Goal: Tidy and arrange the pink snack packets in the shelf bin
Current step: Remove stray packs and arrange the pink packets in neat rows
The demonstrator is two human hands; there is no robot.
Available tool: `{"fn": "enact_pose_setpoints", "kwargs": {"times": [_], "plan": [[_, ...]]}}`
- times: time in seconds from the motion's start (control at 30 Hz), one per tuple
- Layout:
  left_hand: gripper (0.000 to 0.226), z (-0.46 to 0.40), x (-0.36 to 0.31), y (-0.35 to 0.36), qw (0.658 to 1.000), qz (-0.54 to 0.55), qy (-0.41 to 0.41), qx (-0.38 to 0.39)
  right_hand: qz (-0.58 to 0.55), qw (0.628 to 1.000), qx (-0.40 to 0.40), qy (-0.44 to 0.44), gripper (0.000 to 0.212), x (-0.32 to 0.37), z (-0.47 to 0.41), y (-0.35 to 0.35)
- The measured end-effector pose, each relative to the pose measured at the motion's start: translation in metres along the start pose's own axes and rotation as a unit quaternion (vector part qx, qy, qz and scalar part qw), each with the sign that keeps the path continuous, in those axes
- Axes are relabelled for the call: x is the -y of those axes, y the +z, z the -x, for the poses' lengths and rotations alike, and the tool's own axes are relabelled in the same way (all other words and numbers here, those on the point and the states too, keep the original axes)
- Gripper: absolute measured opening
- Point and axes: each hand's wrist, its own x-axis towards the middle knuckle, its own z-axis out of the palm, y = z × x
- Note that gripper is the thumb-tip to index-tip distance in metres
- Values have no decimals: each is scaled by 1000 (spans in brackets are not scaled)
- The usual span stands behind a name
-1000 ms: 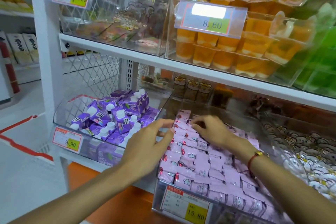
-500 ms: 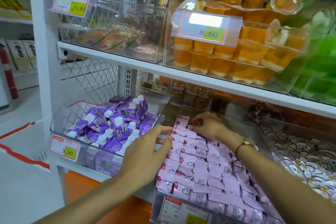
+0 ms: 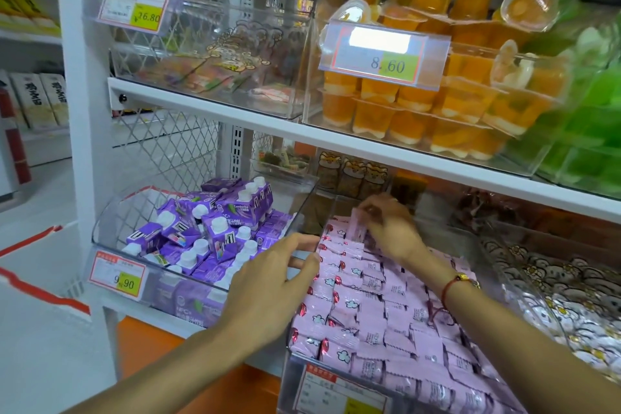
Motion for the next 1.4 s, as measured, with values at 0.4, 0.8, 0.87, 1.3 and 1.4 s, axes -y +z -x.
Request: {"fn": "enact_pose_setpoints", "kwargs": {"times": [0.4, 0.8, 0.87, 1.3, 1.4], "plan": [[70, 3, -26, -7, 975, -34, 215, -40, -501, 791, -168, 309, 22, 57, 80, -54], [13, 4, -42, -8, 944, 323, 64, -19, -301, 943, -65, 125, 48, 78, 104, -68], [15, 3, -43, -10, 941, 333, 47, -32, -238, 971, 28, 23, 49, 78, 108, -68], [46, 2, -24, -11, 986, 126, 98, -44, -76, 991, -101, 54, 33, 41, 60, -53], [43, 0, -14, -6, 991, 106, 71, -34, -88, 987, -82, 107, 40, 26, 36, -40]]}}
